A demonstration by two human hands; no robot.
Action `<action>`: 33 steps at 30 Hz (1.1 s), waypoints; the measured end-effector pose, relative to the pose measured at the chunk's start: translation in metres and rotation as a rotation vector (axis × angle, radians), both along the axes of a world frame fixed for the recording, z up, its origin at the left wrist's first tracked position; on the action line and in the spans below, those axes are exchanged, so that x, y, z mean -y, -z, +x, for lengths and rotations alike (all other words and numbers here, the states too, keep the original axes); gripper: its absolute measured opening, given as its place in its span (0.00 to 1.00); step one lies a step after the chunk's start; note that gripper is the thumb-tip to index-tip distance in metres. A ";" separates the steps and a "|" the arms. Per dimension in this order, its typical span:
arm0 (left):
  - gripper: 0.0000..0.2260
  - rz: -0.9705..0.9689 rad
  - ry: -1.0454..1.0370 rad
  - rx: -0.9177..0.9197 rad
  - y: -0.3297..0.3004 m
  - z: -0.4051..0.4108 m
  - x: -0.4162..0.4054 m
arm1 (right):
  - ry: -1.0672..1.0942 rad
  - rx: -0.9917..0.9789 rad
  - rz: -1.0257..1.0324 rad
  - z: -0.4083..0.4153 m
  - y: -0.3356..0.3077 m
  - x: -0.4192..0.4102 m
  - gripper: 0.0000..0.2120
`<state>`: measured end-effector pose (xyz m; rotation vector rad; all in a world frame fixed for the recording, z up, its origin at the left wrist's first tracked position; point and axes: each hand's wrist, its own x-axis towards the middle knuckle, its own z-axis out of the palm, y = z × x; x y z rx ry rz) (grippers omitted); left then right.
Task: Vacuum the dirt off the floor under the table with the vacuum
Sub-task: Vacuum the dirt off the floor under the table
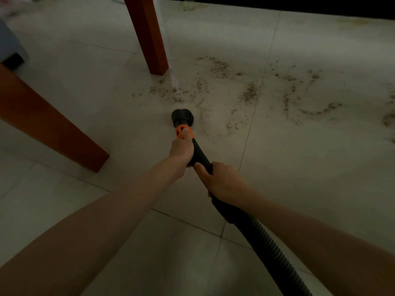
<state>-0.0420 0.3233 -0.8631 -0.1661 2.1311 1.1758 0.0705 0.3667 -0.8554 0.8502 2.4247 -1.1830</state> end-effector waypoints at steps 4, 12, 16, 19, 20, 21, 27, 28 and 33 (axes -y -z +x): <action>0.28 0.013 0.045 0.022 0.000 0.021 0.009 | 0.029 -0.003 -0.019 0.026 -0.003 0.011 0.21; 0.32 -0.028 0.097 0.050 0.002 0.054 0.007 | 0.093 -0.024 -0.071 0.066 -0.006 0.011 0.21; 0.31 -0.033 0.129 0.063 0.004 0.076 0.004 | 0.122 -0.031 -0.085 0.087 -0.002 0.010 0.20; 0.30 -0.016 0.142 0.072 0.006 0.087 -0.001 | 0.150 -0.034 -0.096 0.100 0.001 0.006 0.19; 0.30 -0.013 0.146 0.068 0.007 0.089 -0.003 | 0.154 -0.038 -0.089 0.102 0.002 0.005 0.19; 0.30 -0.010 0.149 0.065 0.007 0.090 -0.005 | 0.156 -0.041 -0.077 0.103 0.002 0.003 0.20; 0.30 -0.047 0.140 0.027 0.010 0.087 -0.004 | 0.123 -0.025 -0.028 0.097 0.007 0.004 0.21; 0.30 -0.052 0.140 0.020 0.011 0.084 -0.004 | 0.119 -0.023 -0.023 0.094 0.007 0.005 0.21; 0.32 -0.034 0.100 0.020 0.011 0.058 -0.012 | 0.114 -0.038 -0.030 0.068 0.008 -0.003 0.22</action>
